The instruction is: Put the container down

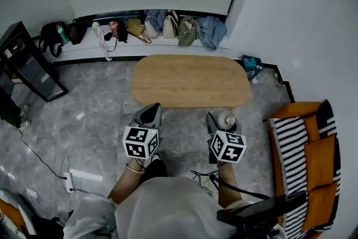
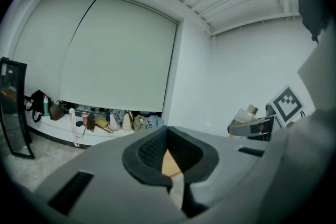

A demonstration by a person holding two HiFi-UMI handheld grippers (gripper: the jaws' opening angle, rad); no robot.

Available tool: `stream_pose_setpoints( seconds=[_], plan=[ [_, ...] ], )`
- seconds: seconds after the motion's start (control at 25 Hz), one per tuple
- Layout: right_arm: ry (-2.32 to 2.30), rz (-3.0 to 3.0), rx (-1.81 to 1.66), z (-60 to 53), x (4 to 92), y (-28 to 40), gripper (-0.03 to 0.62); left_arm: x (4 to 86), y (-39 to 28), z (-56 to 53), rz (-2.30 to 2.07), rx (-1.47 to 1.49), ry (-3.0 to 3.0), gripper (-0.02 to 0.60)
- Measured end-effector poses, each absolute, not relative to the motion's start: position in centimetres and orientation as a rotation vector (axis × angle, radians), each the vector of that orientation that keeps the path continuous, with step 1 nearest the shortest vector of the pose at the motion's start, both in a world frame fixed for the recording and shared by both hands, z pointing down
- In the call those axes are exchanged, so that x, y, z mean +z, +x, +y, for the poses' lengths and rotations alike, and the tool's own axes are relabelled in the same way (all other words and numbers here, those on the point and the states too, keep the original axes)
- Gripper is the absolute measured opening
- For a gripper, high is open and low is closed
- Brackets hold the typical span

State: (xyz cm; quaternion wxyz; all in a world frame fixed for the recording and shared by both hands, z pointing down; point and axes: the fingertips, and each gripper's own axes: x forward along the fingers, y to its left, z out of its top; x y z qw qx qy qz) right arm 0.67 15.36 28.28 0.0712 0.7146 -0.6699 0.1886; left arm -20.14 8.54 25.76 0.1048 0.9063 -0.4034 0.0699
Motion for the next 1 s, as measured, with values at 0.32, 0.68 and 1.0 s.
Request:
stream_pose_setpoints(
  seconds=[0.32, 0.68, 1.0],
  plan=[
    [2.181, -1.982, 0.579, 12.0, 28.8, 2.2, 0.354, 26.2, -19.0, 4.5, -1.177, 0.202, 2.676, 0.008],
    [2.235, -1.944, 0.581, 3.7, 28.3, 3.0, 0.354, 25.9, -18.3, -4.8, -1.135, 0.203, 2.694, 0.008],
    [2.258, -1.927, 0.586, -4.3, 27.1, 3.5, 0.354, 25.2, -17.6, -13.8, -1.093, 0.198, 2.697, 0.008]
  ],
)
